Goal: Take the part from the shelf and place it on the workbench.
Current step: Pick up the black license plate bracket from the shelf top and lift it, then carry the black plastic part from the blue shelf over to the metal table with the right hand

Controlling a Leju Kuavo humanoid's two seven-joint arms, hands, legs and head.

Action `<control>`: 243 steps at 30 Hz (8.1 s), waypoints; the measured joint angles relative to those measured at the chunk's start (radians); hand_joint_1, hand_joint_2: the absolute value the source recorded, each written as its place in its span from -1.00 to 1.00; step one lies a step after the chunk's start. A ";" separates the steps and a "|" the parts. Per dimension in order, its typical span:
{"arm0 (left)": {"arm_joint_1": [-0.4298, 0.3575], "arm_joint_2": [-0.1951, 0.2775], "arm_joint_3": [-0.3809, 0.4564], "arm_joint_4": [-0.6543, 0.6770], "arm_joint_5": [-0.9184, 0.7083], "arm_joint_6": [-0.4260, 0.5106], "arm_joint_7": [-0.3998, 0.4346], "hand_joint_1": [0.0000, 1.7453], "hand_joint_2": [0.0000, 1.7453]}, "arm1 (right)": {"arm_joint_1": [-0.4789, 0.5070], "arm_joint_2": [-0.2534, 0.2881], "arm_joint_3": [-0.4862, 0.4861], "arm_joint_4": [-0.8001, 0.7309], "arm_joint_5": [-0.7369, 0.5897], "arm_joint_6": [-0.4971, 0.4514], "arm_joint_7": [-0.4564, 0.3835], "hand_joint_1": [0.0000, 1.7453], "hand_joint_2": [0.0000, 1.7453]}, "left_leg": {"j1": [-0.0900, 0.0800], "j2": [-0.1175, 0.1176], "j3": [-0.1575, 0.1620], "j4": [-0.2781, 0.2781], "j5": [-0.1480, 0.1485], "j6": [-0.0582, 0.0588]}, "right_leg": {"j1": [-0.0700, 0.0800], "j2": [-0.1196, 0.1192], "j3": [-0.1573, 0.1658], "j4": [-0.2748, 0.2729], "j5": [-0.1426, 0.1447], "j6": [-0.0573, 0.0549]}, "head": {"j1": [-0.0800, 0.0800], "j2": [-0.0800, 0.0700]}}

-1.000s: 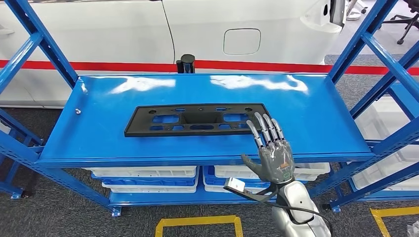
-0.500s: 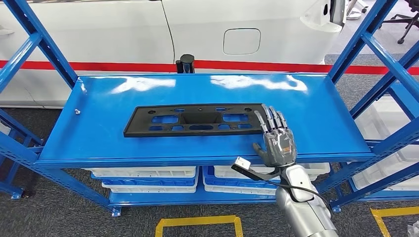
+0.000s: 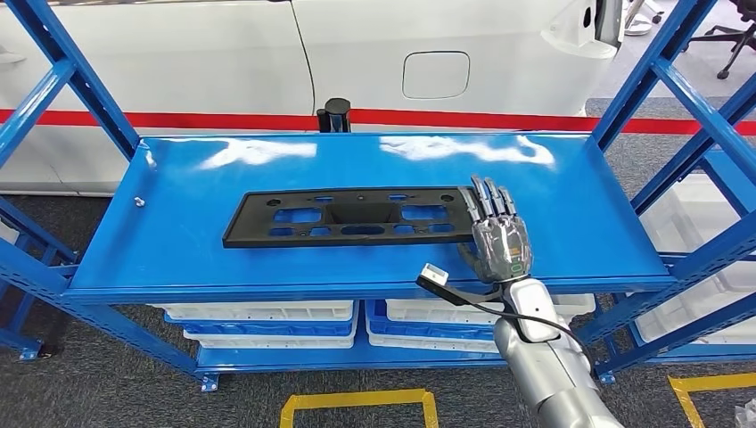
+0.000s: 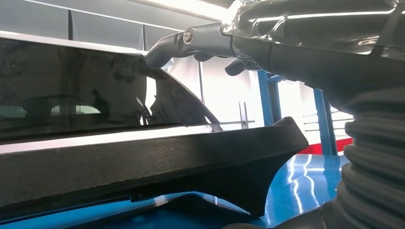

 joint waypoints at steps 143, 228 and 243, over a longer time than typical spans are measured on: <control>-0.010 -0.013 0.015 0.005 0.080 0.030 -0.006 -1.00 1.00 | 0.489 0.094 -0.227 -1.027 -1.355 0.532 -0.577 1.00 1.00 | -0.009 0.003 0.062 0.045 -0.048 -0.013 | 0.011 -0.007 -0.060 0.009 0.053 -0.047 | 0.011 0.000; 0.003 0.006 -0.060 -0.002 0.044 -0.135 -0.034 -1.00 1.00 | 0.567 0.060 -0.196 -1.064 -1.265 0.532 -0.578 1.00 1.00 | -0.020 -0.021 -0.088 0.135 -0.054 -0.007 | 0.002 -0.008 0.008 -0.021 0.020 -0.053 | 0.006 0.000; -0.002 0.006 -0.053 -0.002 0.070 -0.124 -0.025 -1.00 1.00 | 0.524 0.048 -0.168 -1.062 -1.284 0.608 -0.579 1.00 1.00 | -0.016 0.003 0.000 -0.038 0.039 0.033 | 0.017 -0.041 -0.051 0.142 -0.074 -0.025 | 0.016 0.000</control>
